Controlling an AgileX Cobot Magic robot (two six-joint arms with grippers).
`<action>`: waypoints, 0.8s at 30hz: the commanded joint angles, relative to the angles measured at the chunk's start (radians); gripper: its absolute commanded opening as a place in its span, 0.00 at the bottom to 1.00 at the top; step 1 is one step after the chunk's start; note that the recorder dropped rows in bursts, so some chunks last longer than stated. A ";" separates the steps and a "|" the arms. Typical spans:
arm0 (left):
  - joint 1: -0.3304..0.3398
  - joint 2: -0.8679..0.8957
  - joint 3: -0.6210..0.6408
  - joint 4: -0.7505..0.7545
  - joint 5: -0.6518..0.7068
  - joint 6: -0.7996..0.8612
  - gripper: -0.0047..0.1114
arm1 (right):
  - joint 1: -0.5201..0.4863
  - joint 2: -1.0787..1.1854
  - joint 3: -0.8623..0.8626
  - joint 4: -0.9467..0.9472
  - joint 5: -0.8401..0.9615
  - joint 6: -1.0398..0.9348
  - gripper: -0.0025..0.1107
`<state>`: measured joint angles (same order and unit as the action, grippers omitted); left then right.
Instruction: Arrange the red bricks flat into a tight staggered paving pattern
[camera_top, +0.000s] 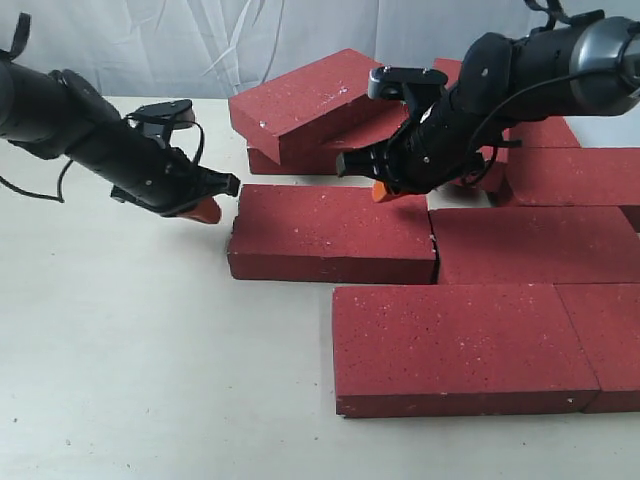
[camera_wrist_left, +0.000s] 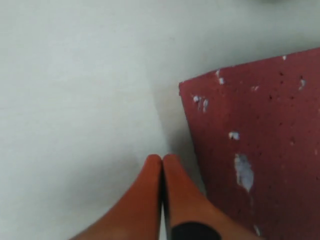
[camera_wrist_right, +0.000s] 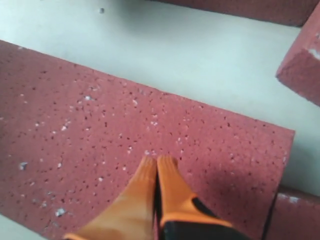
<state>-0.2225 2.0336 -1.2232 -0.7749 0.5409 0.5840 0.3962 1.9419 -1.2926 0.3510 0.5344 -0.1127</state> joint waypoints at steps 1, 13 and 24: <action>0.035 -0.073 -0.003 0.137 0.120 -0.111 0.04 | 0.001 -0.067 -0.008 -0.013 0.067 0.001 0.01; -0.037 -0.284 0.018 0.350 0.213 -0.271 0.04 | 0.001 -0.122 -0.008 -0.058 0.246 -0.001 0.01; -0.203 -0.291 0.166 0.331 0.087 -0.264 0.04 | 0.001 -0.118 0.063 -0.118 0.304 -0.013 0.01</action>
<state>-0.4019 1.7367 -1.0669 -0.4301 0.6533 0.3203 0.3962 1.8300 -1.2465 0.2444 0.8596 -0.1167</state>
